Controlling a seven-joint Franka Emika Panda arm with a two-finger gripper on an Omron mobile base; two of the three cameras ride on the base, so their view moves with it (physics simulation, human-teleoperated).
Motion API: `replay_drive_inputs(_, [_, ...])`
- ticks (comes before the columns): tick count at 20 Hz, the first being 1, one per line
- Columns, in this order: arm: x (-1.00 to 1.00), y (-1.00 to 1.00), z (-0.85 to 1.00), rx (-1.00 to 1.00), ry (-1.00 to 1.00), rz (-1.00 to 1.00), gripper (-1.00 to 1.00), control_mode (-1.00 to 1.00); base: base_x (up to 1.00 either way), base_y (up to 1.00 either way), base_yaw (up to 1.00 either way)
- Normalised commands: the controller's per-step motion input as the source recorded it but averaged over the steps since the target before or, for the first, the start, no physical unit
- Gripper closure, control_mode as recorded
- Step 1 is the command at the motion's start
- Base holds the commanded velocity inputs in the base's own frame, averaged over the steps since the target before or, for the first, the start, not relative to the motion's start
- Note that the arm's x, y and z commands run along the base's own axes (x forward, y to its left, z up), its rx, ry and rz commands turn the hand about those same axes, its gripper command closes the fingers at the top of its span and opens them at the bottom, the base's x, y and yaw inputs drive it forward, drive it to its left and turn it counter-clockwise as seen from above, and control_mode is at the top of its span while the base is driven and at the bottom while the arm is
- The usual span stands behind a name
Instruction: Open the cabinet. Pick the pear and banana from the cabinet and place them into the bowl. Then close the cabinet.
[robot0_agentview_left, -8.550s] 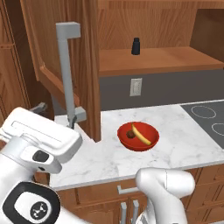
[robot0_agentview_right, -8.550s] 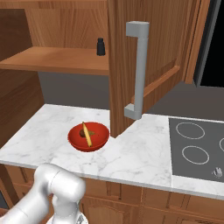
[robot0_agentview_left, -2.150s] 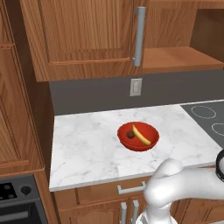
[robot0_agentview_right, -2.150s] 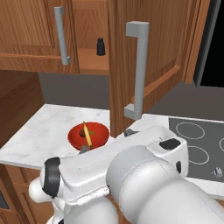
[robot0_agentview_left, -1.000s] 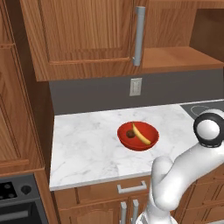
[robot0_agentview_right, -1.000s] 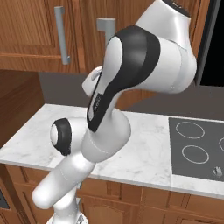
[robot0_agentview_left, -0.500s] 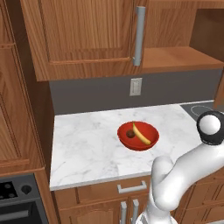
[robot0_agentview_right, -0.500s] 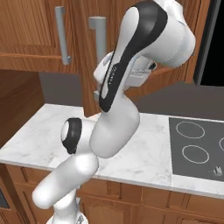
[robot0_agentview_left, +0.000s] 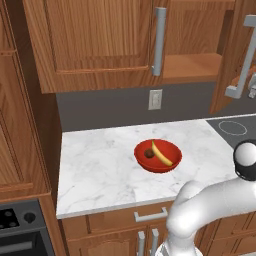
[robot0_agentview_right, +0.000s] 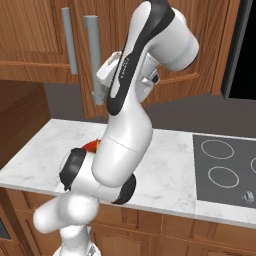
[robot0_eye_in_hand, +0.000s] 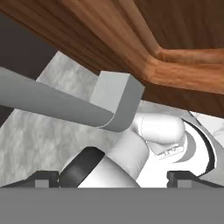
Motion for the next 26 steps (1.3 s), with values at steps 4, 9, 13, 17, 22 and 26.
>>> replay_drive_inputs(4, [0.0, 0.0, 0.0, 0.0, 0.0, 0.0, -1.0, -1.0, 0.0, 0.0, 0.0])
replay_drive_inputs(9, [0.0, -0.01, 0.0, 0.01, 0.0, 0.0, -1.0, -1.0, 0.0, 0.0, 0.0])
replay_drive_inputs(13, [0.44, 0.32, -0.62, -0.15, 0.14, 0.01, -1.0, -1.0, 0.0, 0.0, 0.0])
replay_drive_inputs(17, [0.03, 0.0, 0.0, 0.0, 0.0, -0.01, -1.0, -1.0, 0.0, 0.0, 0.0])
replay_drive_inputs(22, [0.0, 0.0, 0.0, 0.0, 0.0, 0.0, -1.0, -1.0, 0.0, 0.0, 0.0])
replay_drive_inputs(26, [-0.19, 0.0, -0.03, 0.08, -0.08, -0.02, -1.0, -1.0, 0.0, 0.0, 0.0])
